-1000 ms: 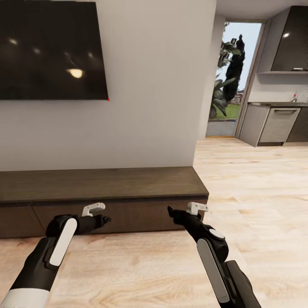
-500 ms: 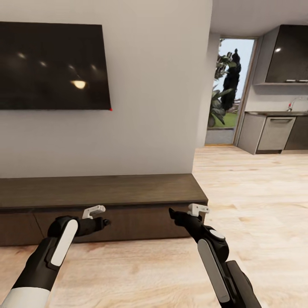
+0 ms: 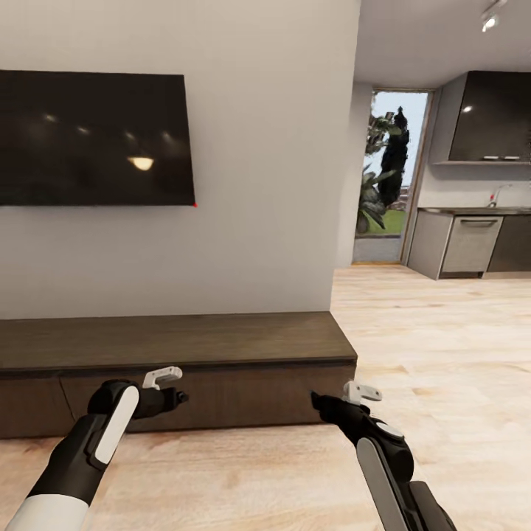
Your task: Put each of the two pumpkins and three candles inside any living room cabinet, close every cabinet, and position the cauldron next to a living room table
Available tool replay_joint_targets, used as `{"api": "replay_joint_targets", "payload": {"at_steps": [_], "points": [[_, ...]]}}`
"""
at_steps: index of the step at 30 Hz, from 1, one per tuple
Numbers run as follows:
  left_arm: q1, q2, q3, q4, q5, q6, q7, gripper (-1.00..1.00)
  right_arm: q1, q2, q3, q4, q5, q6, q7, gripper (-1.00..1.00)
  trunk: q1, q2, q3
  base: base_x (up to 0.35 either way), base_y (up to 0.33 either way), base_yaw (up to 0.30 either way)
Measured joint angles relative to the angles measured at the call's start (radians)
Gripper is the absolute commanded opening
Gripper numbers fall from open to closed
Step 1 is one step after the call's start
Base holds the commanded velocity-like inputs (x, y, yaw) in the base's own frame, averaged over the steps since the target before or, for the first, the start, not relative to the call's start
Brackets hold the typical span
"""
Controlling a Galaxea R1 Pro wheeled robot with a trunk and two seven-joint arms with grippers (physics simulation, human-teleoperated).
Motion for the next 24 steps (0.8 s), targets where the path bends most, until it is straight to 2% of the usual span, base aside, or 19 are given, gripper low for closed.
{"api": "replay_joint_targets", "payload": {"at_steps": [4, 10, 11, 13, 16, 17, 18, 22, 24], "points": [[0.005, 0.002, -0.002, 0.01, -0.026, 0.0, 0.0, 1.0, 0.048, -0.01, -0.012, -0.005, 0.005, 0.004, -0.008, 1.0, -0.002, 0.001, 0.015, 0.0, 0.0, 0.0], [0.012, 0.023, -0.006, 0.056, -0.049, 0.0, -0.004, 1.0, 0.124, -0.051, -0.021, -0.005, 0.008, 0.02, -0.012, 1.0, -0.004, 0.002, 0.039, 0.0, 0.0, 0.0], [0.014, 0.026, -0.01, 0.099, -0.054, 0.0, -0.006, 1.0, 0.146, -0.068, -0.029, 0.0, 0.01, 0.022, -0.014, 1.0, -0.005, 0.003, 0.042, 0.0, 0.0, 0.0], [0.014, 0.027, -0.014, 0.119, -0.053, -0.01, -0.007, 1.0, 0.151, -0.074, -0.039, 0.001, 0.008, 0.022, -0.014, 1.0, -0.006, 0.003, 0.05, 0.0, 0.0, 0.0], [0.014, 0.026, -0.04, 0.168, -0.053, -0.039, -0.007, 1.0, 0.155, -0.08, -0.054, 0.005, 0.008, 0.021, -0.014, 1.0, -0.007, 0.004, 0.062, 0.0, 0.0, 0.0], [0.014, 0.027, -0.054, 0.184, -0.053, -0.051, -0.007, 1.0, 0.156, -0.081, -0.056, 0.006, 0.008, 0.02, -0.014, 1.0, -0.008, 0.004, 0.066, 0.0, 0.0, 0.0], [0.014, 0.027, -0.086, 0.217, -0.053, -0.079, -0.007, 1.0, 0.157, -0.082, -0.06, 0.007, 0.008, 0.019, -0.014, 1.0, -0.008, 0.004, 0.07, 0.0, 0.0, 0.0], [0.013, 0.027, -0.153, 0.307, -0.054, -0.158, -0.008, 1.0, 0.158, -0.083, -0.063, 0.009, 0.008, 0.017, -0.015, 1.0, -0.01, 0.005, 0.085, 0.0, 0.0, 0.0], [0.013, 0.027, -0.166, 0.332, -0.055, -0.181, -0.008, 1.0, 0.158, -0.083, -0.064, 0.01, 0.008, 0.017, -0.015, 1.0, -0.011, 0.006, 0.093, 0.0, 0.0, 0.0]]}}
